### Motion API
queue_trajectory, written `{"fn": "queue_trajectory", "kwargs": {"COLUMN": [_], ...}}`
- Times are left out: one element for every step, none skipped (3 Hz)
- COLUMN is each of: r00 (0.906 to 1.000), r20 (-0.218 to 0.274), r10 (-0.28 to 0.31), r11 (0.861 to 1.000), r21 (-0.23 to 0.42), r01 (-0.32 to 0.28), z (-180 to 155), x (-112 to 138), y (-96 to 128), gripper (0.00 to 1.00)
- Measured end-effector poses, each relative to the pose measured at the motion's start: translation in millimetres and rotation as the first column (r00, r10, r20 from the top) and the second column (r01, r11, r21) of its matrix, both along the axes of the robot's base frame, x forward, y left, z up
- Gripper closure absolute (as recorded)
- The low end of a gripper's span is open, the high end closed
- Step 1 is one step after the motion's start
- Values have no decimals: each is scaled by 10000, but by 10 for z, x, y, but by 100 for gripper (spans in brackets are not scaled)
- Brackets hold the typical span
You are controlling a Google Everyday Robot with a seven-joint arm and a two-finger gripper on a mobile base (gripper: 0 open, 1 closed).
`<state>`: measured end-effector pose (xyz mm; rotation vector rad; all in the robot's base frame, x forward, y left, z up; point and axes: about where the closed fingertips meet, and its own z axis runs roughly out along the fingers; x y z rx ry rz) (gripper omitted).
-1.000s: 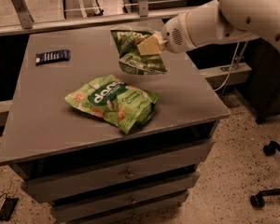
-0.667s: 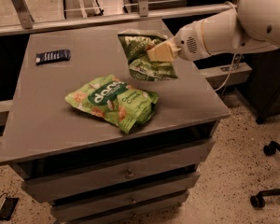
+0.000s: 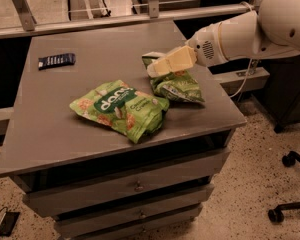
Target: Move green jalapeno chip bag near green rice chip bag
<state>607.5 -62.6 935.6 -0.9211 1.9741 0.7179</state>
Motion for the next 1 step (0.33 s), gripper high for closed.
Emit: {"fn": "queue_trajectory", "kwargs": {"r00": [10000], "r20": [0], "r10": [1], "r11": [10000], "r21": [0], "r01": [-1], "z": [0], "x": [0], "y": [1], "gripper": [0]}}
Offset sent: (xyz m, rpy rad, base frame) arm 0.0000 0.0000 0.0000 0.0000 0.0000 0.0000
